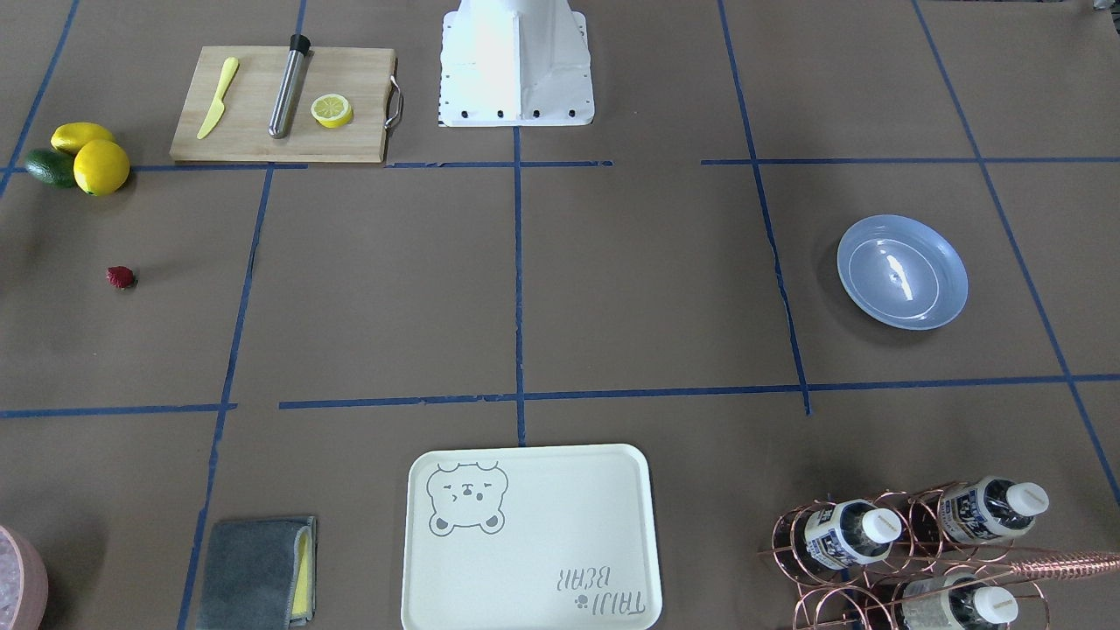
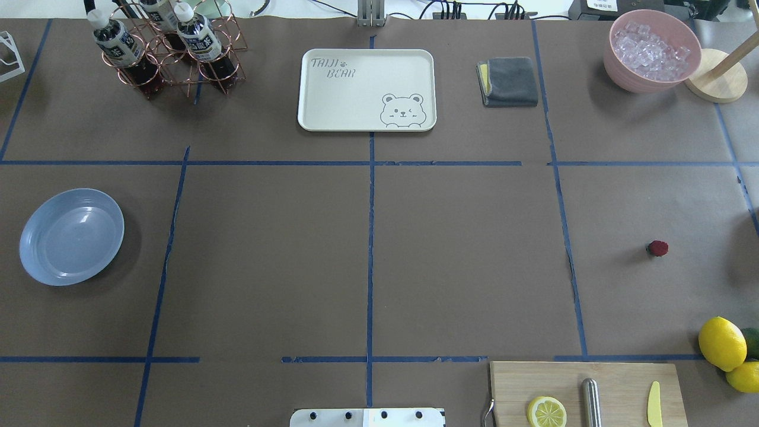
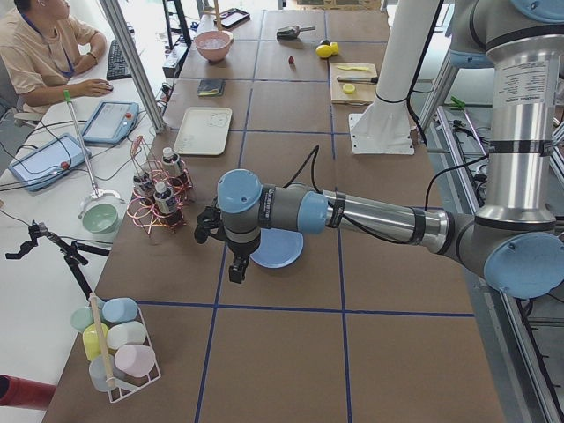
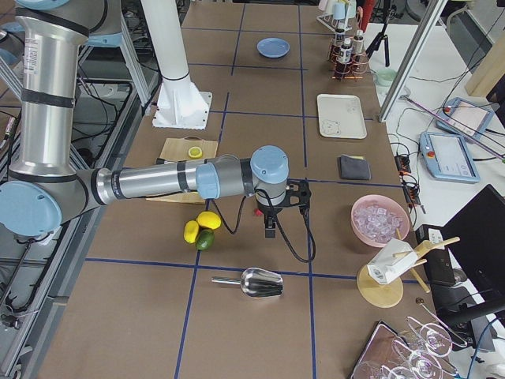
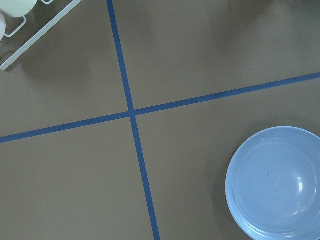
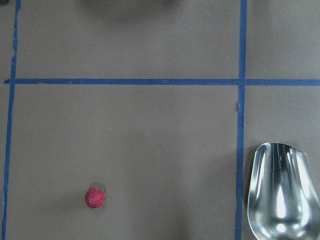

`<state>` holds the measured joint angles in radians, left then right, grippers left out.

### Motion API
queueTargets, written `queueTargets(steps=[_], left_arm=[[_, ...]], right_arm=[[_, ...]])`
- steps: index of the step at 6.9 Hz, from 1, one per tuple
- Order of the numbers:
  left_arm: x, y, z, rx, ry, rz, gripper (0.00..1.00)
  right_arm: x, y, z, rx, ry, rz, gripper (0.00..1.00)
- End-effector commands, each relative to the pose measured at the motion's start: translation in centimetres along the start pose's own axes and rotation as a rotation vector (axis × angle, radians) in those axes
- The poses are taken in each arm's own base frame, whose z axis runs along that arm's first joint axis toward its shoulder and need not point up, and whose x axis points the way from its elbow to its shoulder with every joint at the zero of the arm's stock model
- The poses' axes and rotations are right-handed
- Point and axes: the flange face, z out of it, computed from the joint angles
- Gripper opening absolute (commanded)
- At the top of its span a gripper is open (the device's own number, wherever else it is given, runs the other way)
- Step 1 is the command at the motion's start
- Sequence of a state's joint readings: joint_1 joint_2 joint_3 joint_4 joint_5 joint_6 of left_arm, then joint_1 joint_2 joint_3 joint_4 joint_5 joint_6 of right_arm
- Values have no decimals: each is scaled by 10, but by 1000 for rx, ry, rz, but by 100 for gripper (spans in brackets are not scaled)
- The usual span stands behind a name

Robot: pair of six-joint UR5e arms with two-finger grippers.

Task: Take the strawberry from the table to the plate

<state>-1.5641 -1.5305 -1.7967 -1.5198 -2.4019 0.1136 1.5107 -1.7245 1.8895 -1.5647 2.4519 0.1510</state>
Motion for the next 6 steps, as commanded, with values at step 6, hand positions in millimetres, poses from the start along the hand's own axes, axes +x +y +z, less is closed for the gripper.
queueTargets(steps=[6], left_arm=[[45, -4, 116, -5, 124, 142, 100]], right_arm=[[5, 1, 10, -26, -32, 23, 100]])
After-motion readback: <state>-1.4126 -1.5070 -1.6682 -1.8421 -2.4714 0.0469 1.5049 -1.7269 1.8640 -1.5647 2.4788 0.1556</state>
